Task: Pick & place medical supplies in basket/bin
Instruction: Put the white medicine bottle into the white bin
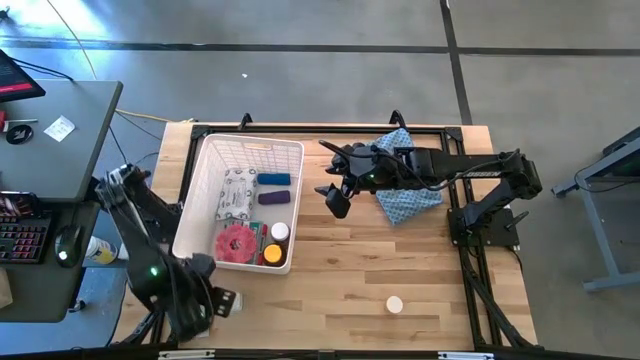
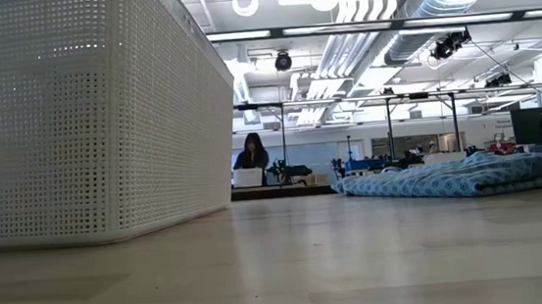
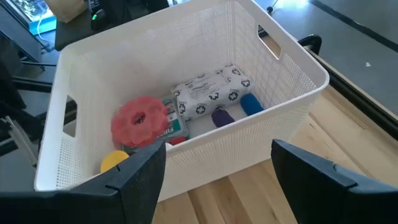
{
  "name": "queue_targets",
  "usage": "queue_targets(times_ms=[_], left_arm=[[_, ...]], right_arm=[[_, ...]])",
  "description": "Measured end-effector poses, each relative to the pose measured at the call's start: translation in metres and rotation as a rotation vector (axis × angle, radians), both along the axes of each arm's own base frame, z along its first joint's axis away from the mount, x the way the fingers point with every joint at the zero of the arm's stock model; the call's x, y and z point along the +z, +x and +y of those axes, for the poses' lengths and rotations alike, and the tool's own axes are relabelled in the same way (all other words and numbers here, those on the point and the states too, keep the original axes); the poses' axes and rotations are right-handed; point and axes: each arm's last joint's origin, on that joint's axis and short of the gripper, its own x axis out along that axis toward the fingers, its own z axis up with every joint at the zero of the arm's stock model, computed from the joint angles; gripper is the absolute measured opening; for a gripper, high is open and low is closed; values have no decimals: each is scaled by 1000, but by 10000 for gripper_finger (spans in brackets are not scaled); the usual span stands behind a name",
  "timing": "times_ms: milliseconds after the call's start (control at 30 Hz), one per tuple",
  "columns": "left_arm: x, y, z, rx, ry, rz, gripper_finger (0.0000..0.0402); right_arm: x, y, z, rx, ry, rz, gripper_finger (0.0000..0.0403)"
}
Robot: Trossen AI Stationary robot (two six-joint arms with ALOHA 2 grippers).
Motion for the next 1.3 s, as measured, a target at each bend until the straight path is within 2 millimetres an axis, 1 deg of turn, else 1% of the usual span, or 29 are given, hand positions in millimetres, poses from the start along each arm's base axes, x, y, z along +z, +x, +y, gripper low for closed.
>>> queue_targets(times_ms=[67,200,367,600,933,1100,1300], left_arm=[[-11,4,-9,24,33,24,271],[-31,13,-21,59,101,47,271],[-51,24,-34,69,166,32,271],[-80,33,-46,90,240,92,271],[-104,46,-48,116,328,130,271],[-120,56,-47,136,356,192,271],[-123,64,-43,156,360,207,271]], right_arm=[[0,0,0,0,0,0,281],[0,0,0,3,2,0,281],[0,0,1,22,13,5,281],[-3,-2,2,45,34,35,281],[-4,-2,3,91,68,46,281],[-5,-3,5,142,97,60,281],[-8,-5,13,187,114,102,281]])
